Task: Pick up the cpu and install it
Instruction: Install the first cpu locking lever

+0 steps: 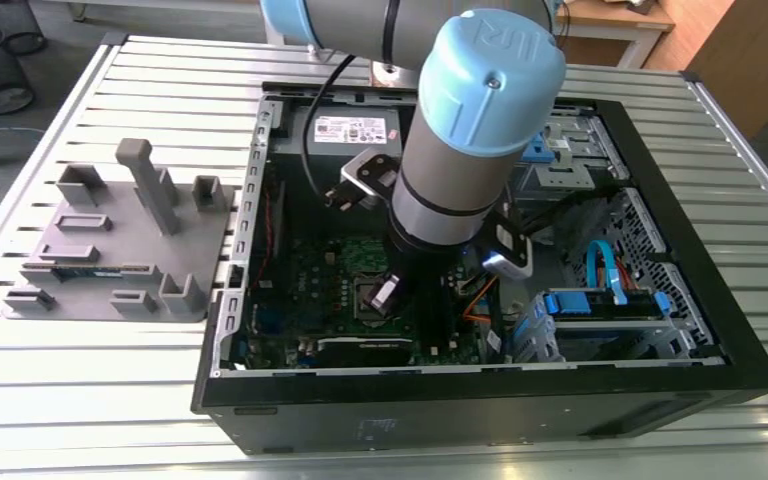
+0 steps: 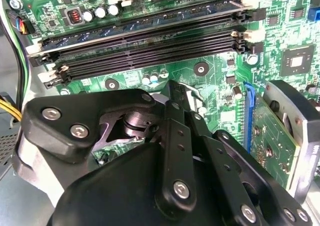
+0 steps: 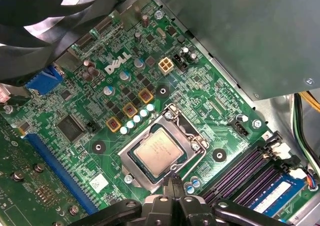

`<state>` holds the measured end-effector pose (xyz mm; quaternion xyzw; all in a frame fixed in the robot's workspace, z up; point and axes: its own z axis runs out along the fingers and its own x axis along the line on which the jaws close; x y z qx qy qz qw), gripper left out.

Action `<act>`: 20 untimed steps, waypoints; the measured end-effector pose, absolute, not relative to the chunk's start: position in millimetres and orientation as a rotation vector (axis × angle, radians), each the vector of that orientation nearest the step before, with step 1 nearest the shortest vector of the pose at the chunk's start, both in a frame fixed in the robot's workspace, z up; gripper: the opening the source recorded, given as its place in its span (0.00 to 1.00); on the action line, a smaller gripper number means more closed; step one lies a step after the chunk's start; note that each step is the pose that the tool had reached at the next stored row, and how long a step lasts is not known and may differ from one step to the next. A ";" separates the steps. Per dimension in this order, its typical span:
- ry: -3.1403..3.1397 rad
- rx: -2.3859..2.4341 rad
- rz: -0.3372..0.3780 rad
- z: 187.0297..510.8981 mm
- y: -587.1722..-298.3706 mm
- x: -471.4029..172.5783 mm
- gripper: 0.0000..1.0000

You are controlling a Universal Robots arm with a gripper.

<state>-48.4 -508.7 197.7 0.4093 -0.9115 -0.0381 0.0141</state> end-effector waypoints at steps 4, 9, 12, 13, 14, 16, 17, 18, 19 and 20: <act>-2.839 1.275 -0.118 195.4 -509.3 -48.3 0.11; -2.839 1.275 -0.118 192.5 -510.6 -48.3 0.11; -2.840 1.275 -0.118 191.2 -511.5 -48.3 0.11; -2.840 1.275 -0.118 191.0 -511.8 -48.3 0.11; -2.840 1.276 -0.119 190.8 -512.0 -48.3 0.11; -2.840 1.276 -0.120 190.3 -512.4 -48.3 0.11; -2.840 1.276 -0.121 190.1 -512.6 -48.3 0.11; -2.841 1.276 -0.121 189.9 -512.7 -48.3 0.11; -2.841 1.276 -0.122 189.8 -512.9 -48.3 0.11; -2.841 1.276 -0.123 189.7 -512.9 -48.3 0.11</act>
